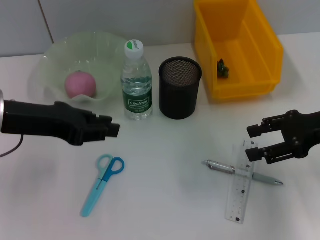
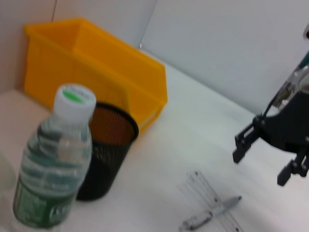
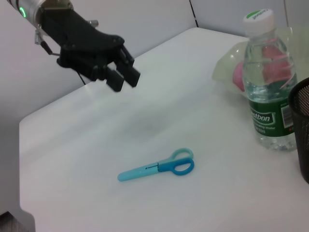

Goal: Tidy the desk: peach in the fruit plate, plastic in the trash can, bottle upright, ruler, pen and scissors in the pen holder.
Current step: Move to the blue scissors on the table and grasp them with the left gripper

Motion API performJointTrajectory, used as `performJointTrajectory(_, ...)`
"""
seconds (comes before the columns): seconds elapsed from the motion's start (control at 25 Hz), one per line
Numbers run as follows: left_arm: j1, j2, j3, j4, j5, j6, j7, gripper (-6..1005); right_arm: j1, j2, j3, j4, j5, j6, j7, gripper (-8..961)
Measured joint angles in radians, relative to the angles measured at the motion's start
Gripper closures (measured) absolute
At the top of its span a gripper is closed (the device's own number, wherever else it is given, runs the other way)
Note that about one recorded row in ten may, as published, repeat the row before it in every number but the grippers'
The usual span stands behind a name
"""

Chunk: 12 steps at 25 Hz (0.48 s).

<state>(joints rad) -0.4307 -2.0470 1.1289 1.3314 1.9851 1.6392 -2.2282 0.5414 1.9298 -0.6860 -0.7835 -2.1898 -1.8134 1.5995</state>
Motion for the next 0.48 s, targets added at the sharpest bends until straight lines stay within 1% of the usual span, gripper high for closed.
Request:
performJointTrajectory(0.12, -0.002, -0.004, 0.000, 0.000, 0.018, 0.009, -0.013, 766, 0.000, 0.000, -0.001, -0.003, -0.002, -0.001, -0.001, 204)
performJointTrajectory(0.16, 0.000, -0.009, 0.002, 0.000, 0.019, 0.013, -0.008, 713, 0.000, 0.000, -0.001, -0.003, -0.003, -0.001, -0.004, 204)
performJointTrajectory(0.28, 0.002, -0.010, 0.005, 0.000, 0.019, 0.015, -0.003, 557, 0.000, 0.000, -0.001, -0.003, -0.004, -0.001, -0.009, 204)
performJointTrajectory(0.44, -0.007, -0.012, 0.009, 0.000, 0.074, 0.021, -0.039, 360, 0.000, 0.000, -0.002, -0.003, -0.004, -0.001, -0.009, 204)
performJointTrajectory(0.48, -0.013, -0.013, 0.009, 0.000, 0.092, 0.022, -0.054, 342, 0.001, -0.001, -0.003, -0.003, -0.005, -0.002, -0.010, 204)
